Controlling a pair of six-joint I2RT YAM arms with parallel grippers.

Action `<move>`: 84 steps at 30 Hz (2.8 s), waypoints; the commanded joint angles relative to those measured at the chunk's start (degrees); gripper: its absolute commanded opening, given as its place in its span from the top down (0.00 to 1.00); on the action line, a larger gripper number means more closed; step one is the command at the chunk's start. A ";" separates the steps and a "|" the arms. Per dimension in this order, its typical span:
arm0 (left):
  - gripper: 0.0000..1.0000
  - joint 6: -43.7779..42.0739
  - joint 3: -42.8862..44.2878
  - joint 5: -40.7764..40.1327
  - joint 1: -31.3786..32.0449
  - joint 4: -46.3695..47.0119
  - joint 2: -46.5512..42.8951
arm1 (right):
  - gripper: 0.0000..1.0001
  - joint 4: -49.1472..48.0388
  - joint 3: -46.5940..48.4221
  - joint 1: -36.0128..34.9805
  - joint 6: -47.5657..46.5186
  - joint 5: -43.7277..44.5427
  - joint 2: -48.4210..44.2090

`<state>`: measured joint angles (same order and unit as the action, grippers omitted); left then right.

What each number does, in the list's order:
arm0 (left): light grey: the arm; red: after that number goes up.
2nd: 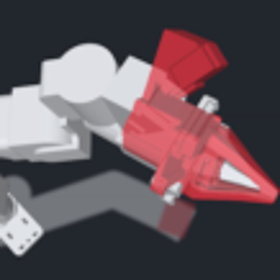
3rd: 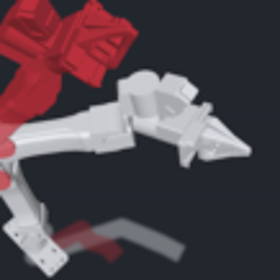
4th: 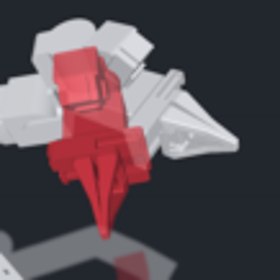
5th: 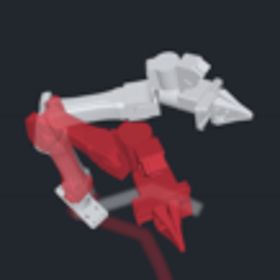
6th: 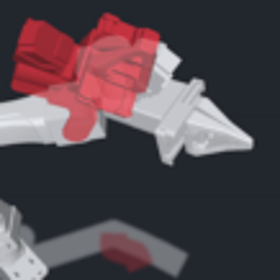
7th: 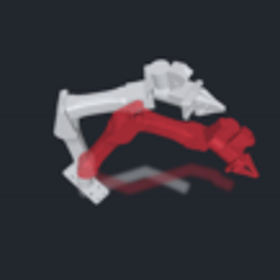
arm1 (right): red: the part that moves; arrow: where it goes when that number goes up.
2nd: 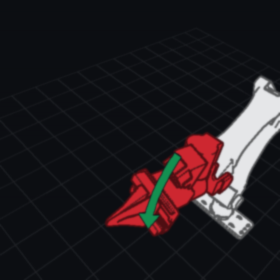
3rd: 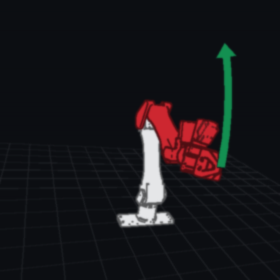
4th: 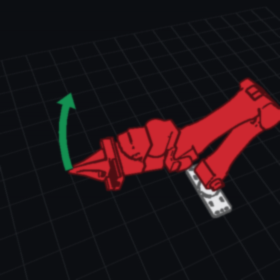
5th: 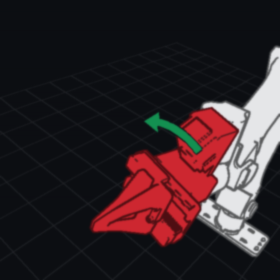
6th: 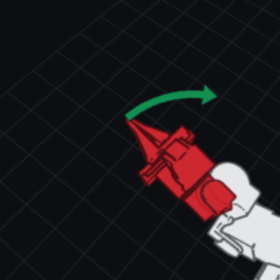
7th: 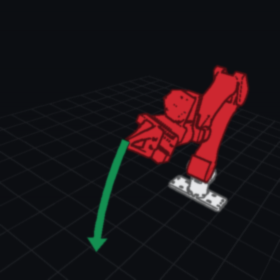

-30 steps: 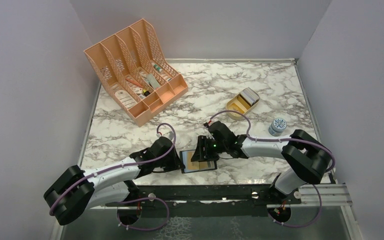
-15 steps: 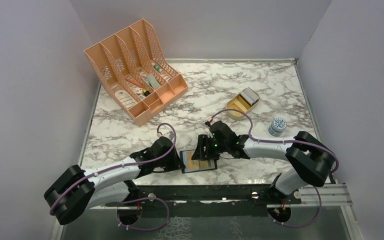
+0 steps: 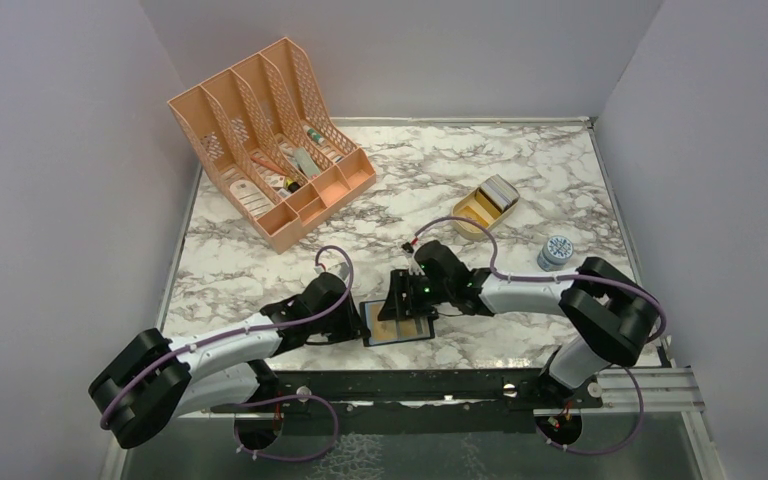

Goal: Put the credit cards into the card holder
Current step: Insert the credit card into the card holder, then pick up the credit card from the storage box.

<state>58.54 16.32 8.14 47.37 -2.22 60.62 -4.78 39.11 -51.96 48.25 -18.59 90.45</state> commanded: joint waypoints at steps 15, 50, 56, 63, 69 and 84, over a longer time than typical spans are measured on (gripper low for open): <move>0.60 -3.92 6.07 -4.05 0.17 -8.29 -2.54 | 0.48 19.81 12.39 -0.38 -15.06 12.17 -5.29; 0.01 -16.97 19.85 -12.27 0.09 -24.50 -5.05 | 0.51 34.35 44.09 25.82 -49.11 61.24 19.61; 0.01 -16.89 19.59 -12.40 0.08 -24.40 -6.14 | 0.50 33.09 45.64 27.02 -51.91 63.25 23.54; 0.01 -16.97 19.45 -12.46 0.08 -24.09 -6.40 | 0.49 30.97 45.13 27.51 -53.70 64.81 26.17; 0.01 -16.88 19.20 -12.47 0.09 -23.96 -6.62 | 0.52 30.74 45.37 27.62 -53.71 66.56 26.48; 0.01 -16.62 18.84 -12.10 0.08 -23.73 -6.80 | 0.67 30.24 45.31 27.62 -53.76 66.00 24.91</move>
<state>42.48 34.35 -3.01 47.37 -25.85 54.76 27.79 83.20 -24.71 -5.26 45.58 116.07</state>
